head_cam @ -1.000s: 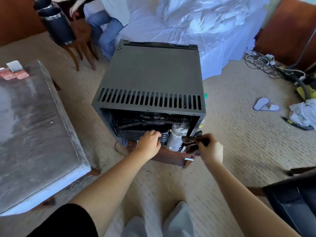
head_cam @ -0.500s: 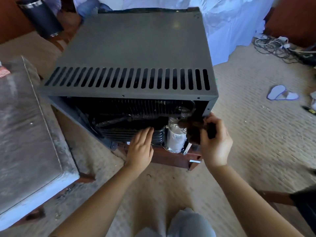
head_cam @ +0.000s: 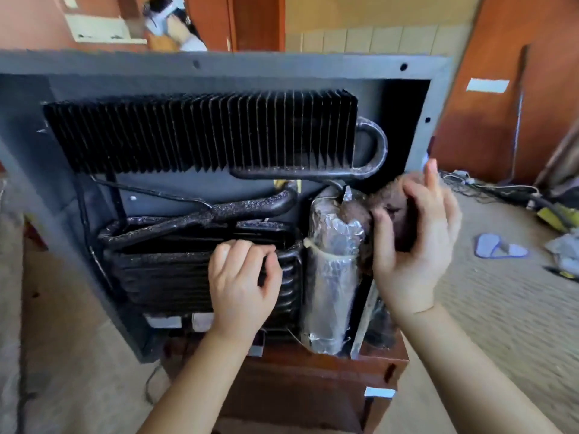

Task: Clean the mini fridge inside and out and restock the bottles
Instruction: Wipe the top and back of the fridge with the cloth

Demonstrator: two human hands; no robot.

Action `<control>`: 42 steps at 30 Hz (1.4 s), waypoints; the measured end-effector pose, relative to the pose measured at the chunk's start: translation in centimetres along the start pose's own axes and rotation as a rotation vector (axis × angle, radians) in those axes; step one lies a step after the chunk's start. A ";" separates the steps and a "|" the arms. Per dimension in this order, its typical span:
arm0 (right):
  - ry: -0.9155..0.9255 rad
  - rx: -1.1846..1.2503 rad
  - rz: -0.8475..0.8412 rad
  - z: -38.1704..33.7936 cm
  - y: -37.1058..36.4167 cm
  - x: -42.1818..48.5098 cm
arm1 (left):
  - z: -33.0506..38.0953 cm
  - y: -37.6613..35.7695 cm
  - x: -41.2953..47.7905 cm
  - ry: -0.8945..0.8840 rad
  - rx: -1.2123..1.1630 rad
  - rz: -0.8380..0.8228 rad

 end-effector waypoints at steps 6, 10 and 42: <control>0.018 -0.099 -0.156 0.7 -1.2 -7.6 | -0.5 -0.2 -0.6 -0.052 -0.051 0.075; 0.111 -0.046 -0.157 0.6 -1.2 -2.3 | -0.7 -0.2 -0.3 -0.053 -0.049 0.059; 0.082 -0.202 0.050 -1.2 5.6 -4.2 | -1.5 -2.0 -0.9 0.008 -0.096 0.191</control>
Point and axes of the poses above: each hand's wrist, its own x-axis towards the middle knuckle, its own y-axis out of the back of the hand, z = x × y, the point moved 3 cm from there along x, towards the middle knuckle, and after that the axes turned 7 degrees about y, right-handed, at the moved point
